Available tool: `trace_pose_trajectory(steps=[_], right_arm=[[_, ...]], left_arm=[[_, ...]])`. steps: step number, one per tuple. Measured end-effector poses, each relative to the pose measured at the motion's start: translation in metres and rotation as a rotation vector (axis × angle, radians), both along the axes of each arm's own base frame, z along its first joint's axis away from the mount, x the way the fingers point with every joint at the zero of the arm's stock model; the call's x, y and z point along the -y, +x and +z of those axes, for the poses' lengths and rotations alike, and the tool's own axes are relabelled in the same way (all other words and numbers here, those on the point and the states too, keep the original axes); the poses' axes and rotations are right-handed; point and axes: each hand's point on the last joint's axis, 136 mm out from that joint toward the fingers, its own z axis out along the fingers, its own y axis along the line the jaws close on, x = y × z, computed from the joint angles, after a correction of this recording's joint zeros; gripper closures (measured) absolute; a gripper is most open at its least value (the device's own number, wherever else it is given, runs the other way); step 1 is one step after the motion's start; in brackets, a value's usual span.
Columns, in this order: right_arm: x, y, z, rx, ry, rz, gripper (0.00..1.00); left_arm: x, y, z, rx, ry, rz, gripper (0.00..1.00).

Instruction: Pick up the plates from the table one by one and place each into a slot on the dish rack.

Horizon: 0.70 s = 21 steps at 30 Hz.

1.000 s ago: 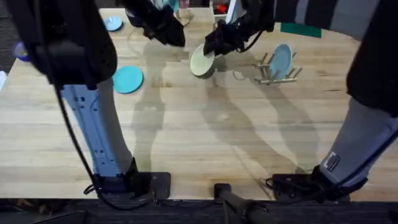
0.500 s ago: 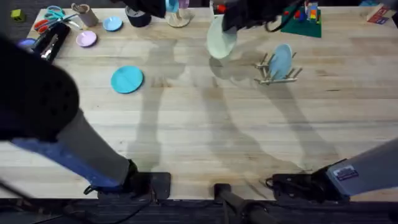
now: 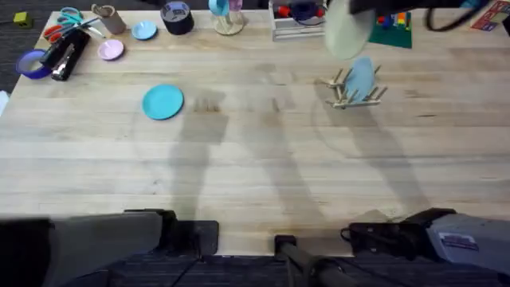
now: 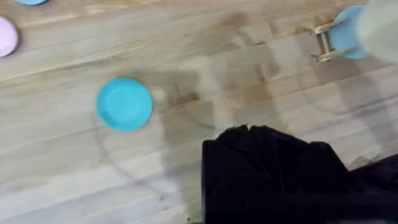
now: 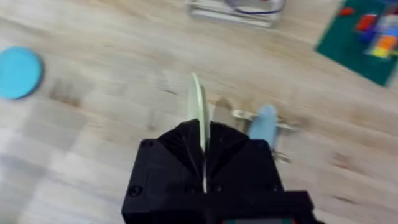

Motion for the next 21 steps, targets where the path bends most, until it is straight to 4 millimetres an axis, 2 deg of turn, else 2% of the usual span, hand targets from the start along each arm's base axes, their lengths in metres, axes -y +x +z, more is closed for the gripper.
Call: trace_pose_trajectory(steps=[6,14,21], right_arm=[[0.038,-0.021,0.022,0.063,-0.114,-0.110,0.972],[0.079,-0.041,0.033,0.087,-0.261,-0.237,0.972],[0.089,-0.043,0.036,0.100,-0.298,-0.271,0.973]], left_arm=[[-0.011,-0.030,0.017,0.057,0.058,0.030,0.960],[-0.015,-0.046,0.027,0.098,0.080,0.040,0.956],[-0.016,-0.052,0.025,0.084,0.085,0.039,0.757]])
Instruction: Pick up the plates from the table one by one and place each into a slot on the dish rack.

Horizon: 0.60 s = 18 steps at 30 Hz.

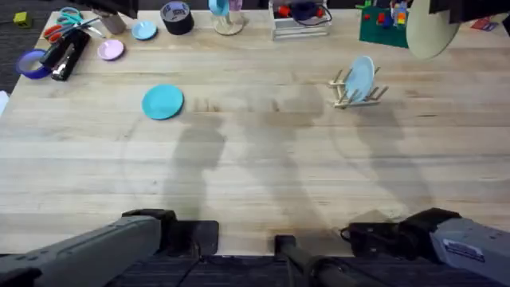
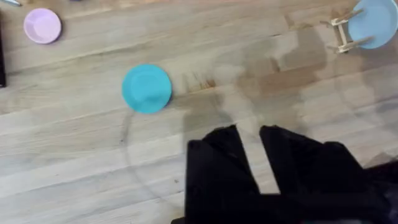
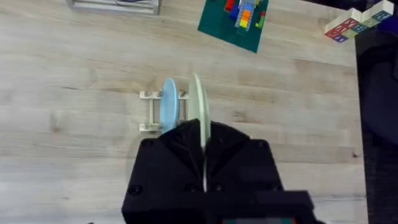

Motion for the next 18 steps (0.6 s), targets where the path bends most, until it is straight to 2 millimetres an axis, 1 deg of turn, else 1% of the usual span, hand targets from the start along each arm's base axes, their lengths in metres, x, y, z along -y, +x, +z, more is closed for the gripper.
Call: trace_pose_trajectory(steps=[1,2,5,6,7,9,18], right_arm=[[0.001,0.000,0.000,0.000,-0.001,-0.003,0.973],[0.002,0.000,0.000,0.000,-0.002,-0.005,0.973],[0.009,0.001,0.000,-0.001,-0.003,-0.028,0.973],[0.011,0.001,0.000,-0.001,-0.002,-0.035,0.973],[0.013,0.001,0.000,-0.001,0.001,-0.040,0.973],[0.016,0.001,-0.001,-0.004,0.008,-0.045,0.973],[0.013,0.002,-0.002,-0.011,0.025,-0.032,0.973]], left_arm=[[0.000,0.000,0.000,0.000,0.000,0.000,0.718],[0.000,0.000,0.000,0.001,0.003,-0.004,0.625],[0.000,0.000,0.000,0.001,0.002,-0.002,0.143],[0.000,0.000,0.000,0.000,0.001,0.000,0.048],[0.000,0.000,0.000,0.000,0.001,-0.001,0.018],[0.000,0.000,0.000,0.000,0.002,-0.001,0.007],[0.000,0.000,0.000,0.000,0.002,-0.001,0.008]])
